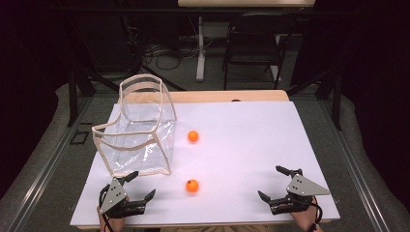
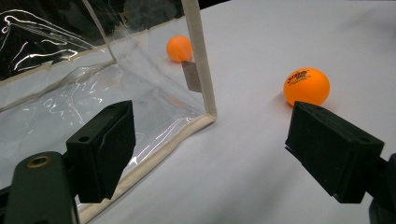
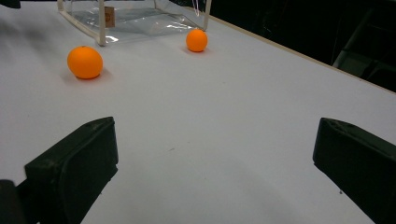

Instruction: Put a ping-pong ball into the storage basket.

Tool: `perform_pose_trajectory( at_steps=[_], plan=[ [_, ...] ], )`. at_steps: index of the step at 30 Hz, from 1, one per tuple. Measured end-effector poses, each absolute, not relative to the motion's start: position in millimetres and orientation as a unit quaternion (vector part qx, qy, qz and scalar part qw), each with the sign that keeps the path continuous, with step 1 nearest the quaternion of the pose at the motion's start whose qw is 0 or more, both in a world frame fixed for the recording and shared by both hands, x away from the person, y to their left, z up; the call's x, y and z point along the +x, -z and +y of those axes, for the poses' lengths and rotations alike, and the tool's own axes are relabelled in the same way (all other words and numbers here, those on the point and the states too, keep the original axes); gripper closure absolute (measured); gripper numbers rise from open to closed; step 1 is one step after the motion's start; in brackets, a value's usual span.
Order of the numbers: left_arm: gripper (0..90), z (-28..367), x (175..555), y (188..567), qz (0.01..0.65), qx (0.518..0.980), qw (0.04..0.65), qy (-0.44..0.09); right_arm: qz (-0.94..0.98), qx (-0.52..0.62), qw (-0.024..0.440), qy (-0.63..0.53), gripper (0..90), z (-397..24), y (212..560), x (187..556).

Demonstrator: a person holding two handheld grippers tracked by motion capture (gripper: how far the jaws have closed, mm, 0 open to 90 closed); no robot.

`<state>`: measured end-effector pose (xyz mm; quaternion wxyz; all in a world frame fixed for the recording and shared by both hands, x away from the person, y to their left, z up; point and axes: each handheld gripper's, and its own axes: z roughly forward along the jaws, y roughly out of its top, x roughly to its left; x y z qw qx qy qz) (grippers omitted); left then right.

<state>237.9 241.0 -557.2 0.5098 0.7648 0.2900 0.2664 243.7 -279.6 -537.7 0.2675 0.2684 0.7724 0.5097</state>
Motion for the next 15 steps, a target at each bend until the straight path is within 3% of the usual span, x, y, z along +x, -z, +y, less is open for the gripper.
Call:
perform_pose_trajectory(
  at_steps=[15],
  plan=[
    [15.7, 241, 239, 558, 0.286, 0.763, 0.515, -0.265, 0.782, 0.268, 0.253, -0.503, 0.0, -269, 534, 253]
  ],
)
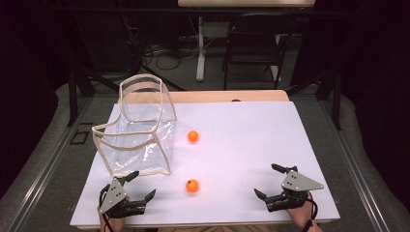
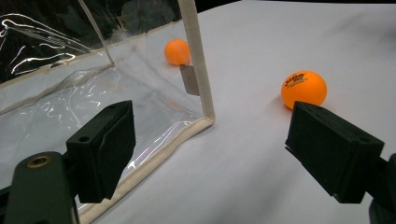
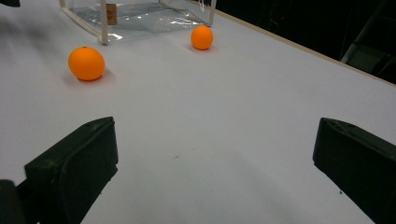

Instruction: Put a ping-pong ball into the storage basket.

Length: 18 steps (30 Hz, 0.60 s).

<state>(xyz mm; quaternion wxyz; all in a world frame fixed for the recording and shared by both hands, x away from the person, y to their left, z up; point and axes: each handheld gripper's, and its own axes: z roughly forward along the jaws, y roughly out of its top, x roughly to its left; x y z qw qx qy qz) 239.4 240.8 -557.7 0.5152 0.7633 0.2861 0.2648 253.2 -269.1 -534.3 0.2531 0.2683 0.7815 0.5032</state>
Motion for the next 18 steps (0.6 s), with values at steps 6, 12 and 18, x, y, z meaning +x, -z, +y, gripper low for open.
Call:
perform_pose_trajectory(
  at_steps=[6, 12, 18],
  plan=[
    [15.7, 241, 239, 558, 0.287, 0.763, 0.516, -0.265, 0.79, 0.268, 0.245, -0.495, 0.0, -261, 530, 258],
    [15.7, 241, 239, 557, 0.287, 0.761, 0.517, -0.266, 0.798, 0.267, 0.233, -0.487, 0.0, -253, 526, 263],
    [15.8, 240, 240, 557, 0.287, 0.762, 0.516, -0.266, 0.802, 0.26, 0.232, -0.485, 0.0, -245, 520, 269]
  ],
)
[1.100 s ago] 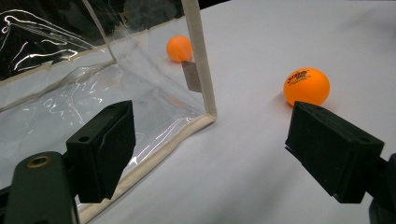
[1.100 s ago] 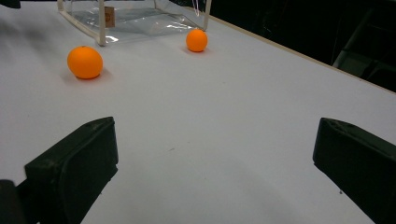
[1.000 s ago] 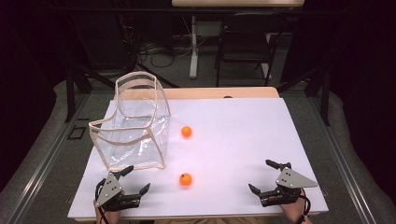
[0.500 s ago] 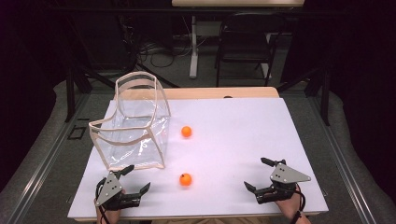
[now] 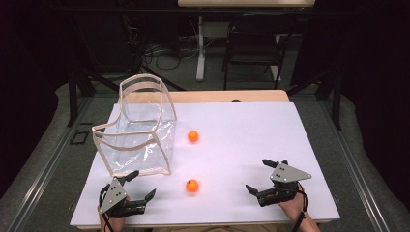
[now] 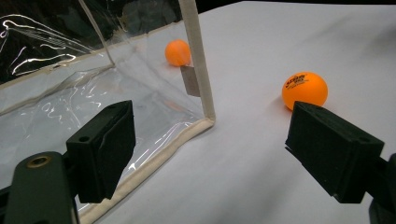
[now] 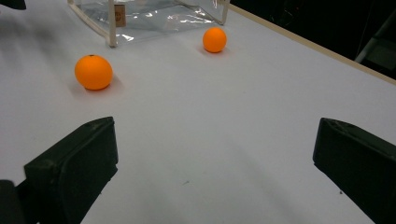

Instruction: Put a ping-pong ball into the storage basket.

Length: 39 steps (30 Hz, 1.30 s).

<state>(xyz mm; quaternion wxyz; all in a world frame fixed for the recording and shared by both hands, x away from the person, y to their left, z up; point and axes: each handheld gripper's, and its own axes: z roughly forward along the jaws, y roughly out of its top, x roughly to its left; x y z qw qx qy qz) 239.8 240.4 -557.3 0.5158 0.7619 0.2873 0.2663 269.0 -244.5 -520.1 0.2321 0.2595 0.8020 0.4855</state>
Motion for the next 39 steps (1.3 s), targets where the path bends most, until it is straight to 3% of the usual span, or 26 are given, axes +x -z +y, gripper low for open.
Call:
perform_pose_trajectory(
  at_steps=[39],
  plan=[
    [15.7, 235, 245, 558, 0.284, 0.761, 0.517, -0.27, 0.84, 0.208, 0.18, -0.468, 0.0, -175, 501, 309]
  ],
)
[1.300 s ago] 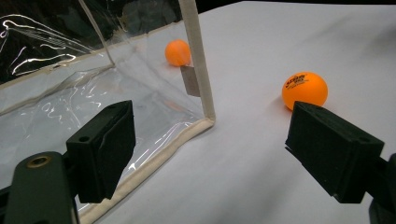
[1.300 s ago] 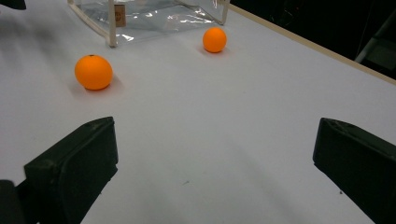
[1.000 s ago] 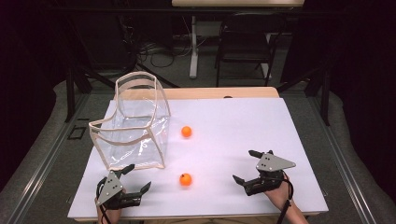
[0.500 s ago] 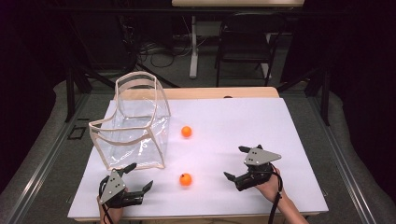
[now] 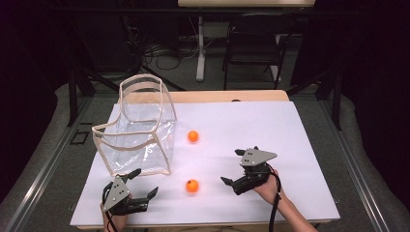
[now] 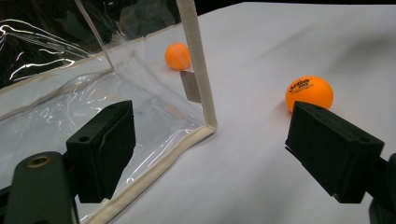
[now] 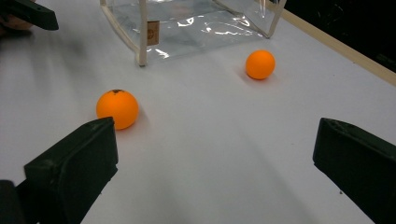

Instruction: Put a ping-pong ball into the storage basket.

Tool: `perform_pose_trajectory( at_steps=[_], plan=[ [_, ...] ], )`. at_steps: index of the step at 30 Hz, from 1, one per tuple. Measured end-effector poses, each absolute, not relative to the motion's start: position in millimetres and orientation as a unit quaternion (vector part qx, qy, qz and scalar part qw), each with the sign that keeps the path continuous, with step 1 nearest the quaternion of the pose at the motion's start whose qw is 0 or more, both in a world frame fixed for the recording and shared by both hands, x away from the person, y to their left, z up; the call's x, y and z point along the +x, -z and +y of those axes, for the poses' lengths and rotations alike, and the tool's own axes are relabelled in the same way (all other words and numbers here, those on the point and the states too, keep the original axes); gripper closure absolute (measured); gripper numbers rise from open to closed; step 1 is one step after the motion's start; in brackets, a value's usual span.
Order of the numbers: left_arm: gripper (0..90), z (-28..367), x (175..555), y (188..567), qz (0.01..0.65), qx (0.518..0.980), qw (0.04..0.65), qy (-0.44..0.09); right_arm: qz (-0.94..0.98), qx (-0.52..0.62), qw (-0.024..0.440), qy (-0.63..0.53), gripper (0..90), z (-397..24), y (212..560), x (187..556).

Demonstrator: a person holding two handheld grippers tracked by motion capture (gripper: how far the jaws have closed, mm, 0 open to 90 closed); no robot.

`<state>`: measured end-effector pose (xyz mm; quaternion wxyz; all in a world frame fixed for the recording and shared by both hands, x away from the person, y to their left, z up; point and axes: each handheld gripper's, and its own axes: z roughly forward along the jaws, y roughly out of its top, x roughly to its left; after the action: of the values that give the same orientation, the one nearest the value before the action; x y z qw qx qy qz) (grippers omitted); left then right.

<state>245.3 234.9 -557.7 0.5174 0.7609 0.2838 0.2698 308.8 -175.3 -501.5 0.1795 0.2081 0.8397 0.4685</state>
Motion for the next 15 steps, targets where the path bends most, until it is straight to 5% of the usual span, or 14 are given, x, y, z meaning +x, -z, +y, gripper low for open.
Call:
perform_pose_trajectory(
  at_steps=[15],
  plan=[
    [15.7, 233, 246, 558, 0.279, 0.762, 0.521, -0.265, 0.855, 0.192, 0.156, -0.455, 0.0, -142, 500, 321]
  ],
)
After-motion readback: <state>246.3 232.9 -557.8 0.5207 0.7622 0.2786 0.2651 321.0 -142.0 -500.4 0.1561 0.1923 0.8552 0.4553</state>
